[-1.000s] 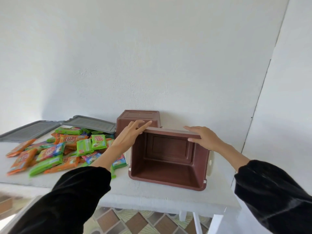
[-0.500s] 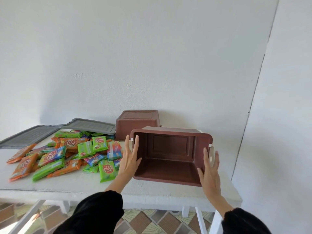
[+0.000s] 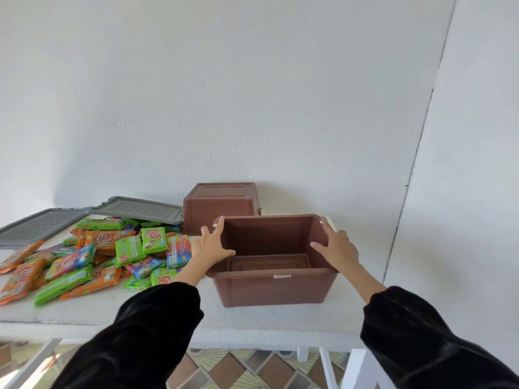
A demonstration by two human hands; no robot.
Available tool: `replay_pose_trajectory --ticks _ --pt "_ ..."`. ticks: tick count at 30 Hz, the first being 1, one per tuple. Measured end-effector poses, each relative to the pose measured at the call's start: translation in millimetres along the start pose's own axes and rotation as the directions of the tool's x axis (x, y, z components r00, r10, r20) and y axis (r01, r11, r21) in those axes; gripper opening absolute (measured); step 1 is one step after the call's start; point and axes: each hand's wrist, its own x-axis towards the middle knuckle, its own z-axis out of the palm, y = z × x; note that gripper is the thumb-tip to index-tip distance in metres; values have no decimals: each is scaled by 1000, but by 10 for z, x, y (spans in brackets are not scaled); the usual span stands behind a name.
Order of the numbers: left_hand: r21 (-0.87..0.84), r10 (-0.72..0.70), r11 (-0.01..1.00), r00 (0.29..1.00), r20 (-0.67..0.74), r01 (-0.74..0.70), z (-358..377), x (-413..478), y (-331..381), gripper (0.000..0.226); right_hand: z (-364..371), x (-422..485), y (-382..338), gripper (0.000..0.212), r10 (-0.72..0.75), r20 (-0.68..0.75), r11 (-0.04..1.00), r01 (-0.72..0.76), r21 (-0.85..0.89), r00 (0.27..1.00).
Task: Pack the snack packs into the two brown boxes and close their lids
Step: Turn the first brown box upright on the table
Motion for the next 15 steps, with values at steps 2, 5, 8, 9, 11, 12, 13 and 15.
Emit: replay_pose_trajectory --ticks 2,5,8,9,11,12,13,15 --pt "-8 18 1000 996 85 -17 18 63 6 97 9 53 -10 73 22 43 999 -21 -31 999" --pt "-24 54 998 985 167 -51 26 120 7 96 -1 86 -43 77 35 110 993 -22 -119 993" --pt "-54 80 996 978 192 -71 15 158 27 98 -11 106 -12 82 50 138 985 -26 -170 989" --pt "-59 86 995 978 190 -76 16 165 43 98 -14 121 19 82 60 145 982 -33 -184 988" --pt "-68 91 995 980 178 -80 29 173 77 98 -6 166 95 81 78 147 980 -49 -193 986" --pt "-72 87 995 981 172 -76 34 174 93 97 3 185 125 80 84 146 982 -57 -179 986" --pt "-72 82 995 983 165 -71 39 180 101 96 15 202 144 79 86 148 985 -62 -160 985" --pt "-51 78 996 986 150 -71 41 181 99 94 23 212 146 77 97 164 989 -76 -128 982"
